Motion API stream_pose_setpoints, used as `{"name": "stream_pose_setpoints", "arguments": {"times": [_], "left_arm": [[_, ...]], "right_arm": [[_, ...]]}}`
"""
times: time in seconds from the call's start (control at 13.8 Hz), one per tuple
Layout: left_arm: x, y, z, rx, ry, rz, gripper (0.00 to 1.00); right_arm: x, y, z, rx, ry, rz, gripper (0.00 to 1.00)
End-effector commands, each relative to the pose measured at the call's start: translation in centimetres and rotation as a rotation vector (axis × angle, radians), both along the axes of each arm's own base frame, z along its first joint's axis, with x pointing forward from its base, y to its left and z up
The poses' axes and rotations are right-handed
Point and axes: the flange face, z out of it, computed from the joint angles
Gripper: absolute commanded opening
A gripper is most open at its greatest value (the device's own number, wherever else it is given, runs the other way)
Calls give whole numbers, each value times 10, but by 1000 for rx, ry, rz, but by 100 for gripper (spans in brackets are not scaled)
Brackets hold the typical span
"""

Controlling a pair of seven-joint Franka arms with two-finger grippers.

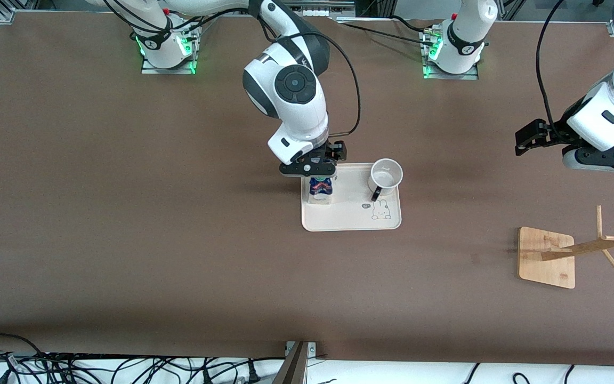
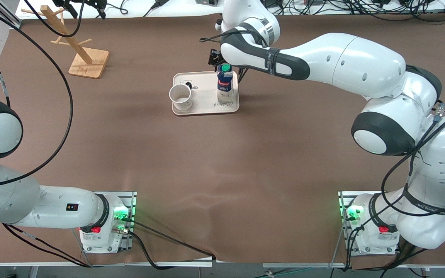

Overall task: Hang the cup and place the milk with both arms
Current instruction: 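Reach the right gripper down to the blue milk carton on the tray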

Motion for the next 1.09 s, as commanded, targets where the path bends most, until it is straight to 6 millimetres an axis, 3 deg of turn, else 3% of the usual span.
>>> {"name": "stream_pose_setpoints", "arguments": {"times": [0.0,0.22,0.51,0.58,0.87,1.01], "left_arm": [[3,-2,6,2,1,-9,100],[3,-1,6,2,3,-7,100],[2,-3,6,2,3,-10,100],[2,-3,6,2,3,-10,100],[2,-4,6,2,3,-12,100],[3,-5,5,2,4,-9,100]], "right_arm": [[1,13,-16,-12,-36,1,100],[3,13,-30,-18,-35,-1,99],[9,8,-27,-24,-50,-2,34],[10,7,-25,-22,-52,-3,23],[11,4,-4,-9,-64,2,20],[18,-12,15,-18,-51,-12,21]]}}
